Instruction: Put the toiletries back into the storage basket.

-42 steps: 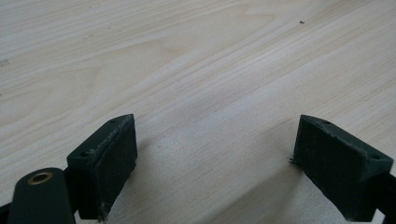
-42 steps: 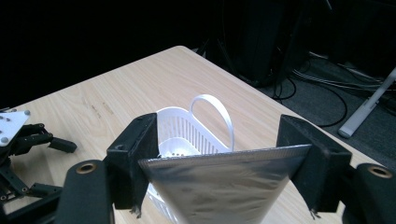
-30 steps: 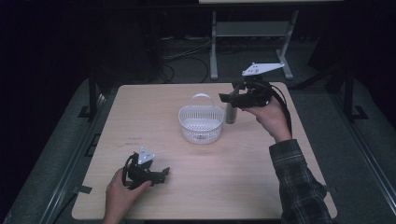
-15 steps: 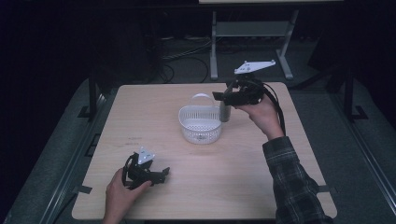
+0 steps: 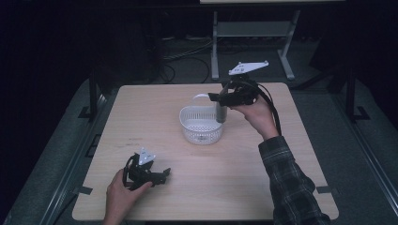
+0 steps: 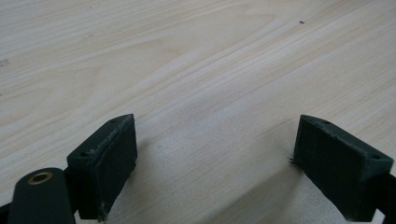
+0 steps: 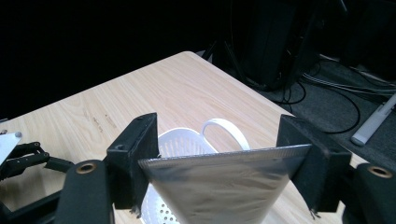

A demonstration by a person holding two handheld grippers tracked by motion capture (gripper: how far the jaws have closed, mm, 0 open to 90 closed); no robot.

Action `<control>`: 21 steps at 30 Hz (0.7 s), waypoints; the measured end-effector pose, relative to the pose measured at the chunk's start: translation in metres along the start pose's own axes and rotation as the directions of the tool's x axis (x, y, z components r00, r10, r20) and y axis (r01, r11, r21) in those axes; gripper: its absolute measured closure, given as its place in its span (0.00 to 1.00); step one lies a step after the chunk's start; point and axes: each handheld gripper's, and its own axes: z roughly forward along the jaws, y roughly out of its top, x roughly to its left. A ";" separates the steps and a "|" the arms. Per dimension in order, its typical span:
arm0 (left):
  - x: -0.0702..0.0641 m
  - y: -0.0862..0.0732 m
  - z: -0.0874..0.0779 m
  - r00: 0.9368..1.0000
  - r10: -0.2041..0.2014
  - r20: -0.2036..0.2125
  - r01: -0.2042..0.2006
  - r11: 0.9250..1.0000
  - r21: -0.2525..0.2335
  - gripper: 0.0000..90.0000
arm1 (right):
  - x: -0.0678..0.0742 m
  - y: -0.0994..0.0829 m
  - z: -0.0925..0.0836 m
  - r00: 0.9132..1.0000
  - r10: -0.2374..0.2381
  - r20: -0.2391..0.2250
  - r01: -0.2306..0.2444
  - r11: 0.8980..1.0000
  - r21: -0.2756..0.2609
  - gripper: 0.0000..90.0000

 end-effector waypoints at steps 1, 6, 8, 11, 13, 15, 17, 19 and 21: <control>0.000 0.000 0.000 1.000 0.000 0.000 0.000 1.000 0.000 0.14 | 0.000 0.000 0.001 1.000 0.000 0.000 0.000 1.000 0.002 0.33; 0.000 0.000 0.000 1.000 0.000 0.000 0.000 1.000 0.000 0.14 | 0.002 0.000 0.006 1.000 -0.005 -0.005 0.005 1.000 0.004 0.33; 0.000 0.000 0.000 1.000 0.000 0.000 0.000 1.000 0.000 0.14 | 0.003 0.000 0.008 1.000 -0.007 -0.009 0.007 1.000 0.003 0.33; 0.000 0.000 0.000 1.000 0.001 0.002 -0.001 1.000 0.002 0.14 | 0.004 -0.001 0.011 1.000 -0.011 -0.011 0.012 1.000 0.010 0.33; 0.000 0.000 0.000 1.000 0.000 0.001 0.000 1.000 0.000 0.14 | 0.004 -0.001 0.013 1.000 -0.011 -0.012 0.012 1.000 0.014 0.33; 0.000 0.000 0.000 1.000 0.000 0.001 0.000 1.000 0.000 0.14 | 0.004 -0.002 0.014 1.000 -0.011 -0.012 0.011 1.000 0.017 0.33; 0.000 0.000 0.000 1.000 0.000 0.001 0.000 1.000 0.000 0.14 | 0.004 -0.002 0.015 1.000 -0.008 -0.015 0.008 1.000 0.018 0.33; 0.000 0.000 0.000 1.000 0.000 0.001 0.000 1.000 0.000 0.14 | 0.004 -0.003 0.017 1.000 -0.009 -0.018 0.009 1.000 0.022 0.33; 0.000 0.000 0.000 1.000 0.000 0.001 0.000 1.000 0.000 0.14 | 0.005 -0.003 0.018 1.000 -0.008 -0.018 0.009 1.000 0.029 0.33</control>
